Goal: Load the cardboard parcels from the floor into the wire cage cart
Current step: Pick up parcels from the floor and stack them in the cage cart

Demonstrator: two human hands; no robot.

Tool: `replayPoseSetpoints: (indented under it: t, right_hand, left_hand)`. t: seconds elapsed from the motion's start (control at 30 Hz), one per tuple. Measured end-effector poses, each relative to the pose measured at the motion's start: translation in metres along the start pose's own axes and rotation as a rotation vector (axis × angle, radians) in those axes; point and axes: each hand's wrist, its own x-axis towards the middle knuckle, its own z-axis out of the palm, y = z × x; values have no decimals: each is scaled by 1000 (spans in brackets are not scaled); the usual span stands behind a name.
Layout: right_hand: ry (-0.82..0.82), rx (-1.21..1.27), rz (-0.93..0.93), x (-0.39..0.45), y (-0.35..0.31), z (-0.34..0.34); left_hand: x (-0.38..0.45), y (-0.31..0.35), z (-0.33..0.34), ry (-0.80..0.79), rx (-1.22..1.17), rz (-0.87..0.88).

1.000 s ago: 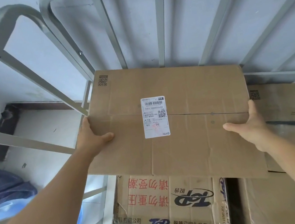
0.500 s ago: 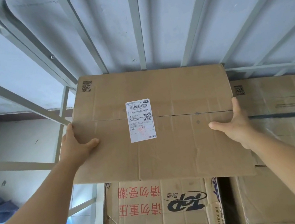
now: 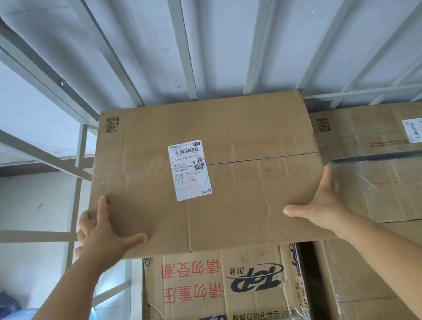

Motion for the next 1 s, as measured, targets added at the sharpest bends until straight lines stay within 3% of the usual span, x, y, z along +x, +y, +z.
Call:
replayPoseSetpoints:
  t: [0.23,0.37,0.53,0.67,1.0]
  right_hand:
    - [16,-18,-38,-1,-3,-2]
    - [8,-81,-61,-10,-7,-3]
    - [23,-441,-115,-36,-11,-8]
    - [3,-700,-308,-70,-11,-23]
    - [34,-747,-564,-187,-13,-69]
  left_hand:
    - [-7,1,1,13,27,-23]
    - [-18,15,-2,26,162,-35]
    - [-53,33,-2,28,317,179]
    - [-96,50,-6,14,349,267]
    - [-232,93,-42,30,331,443]
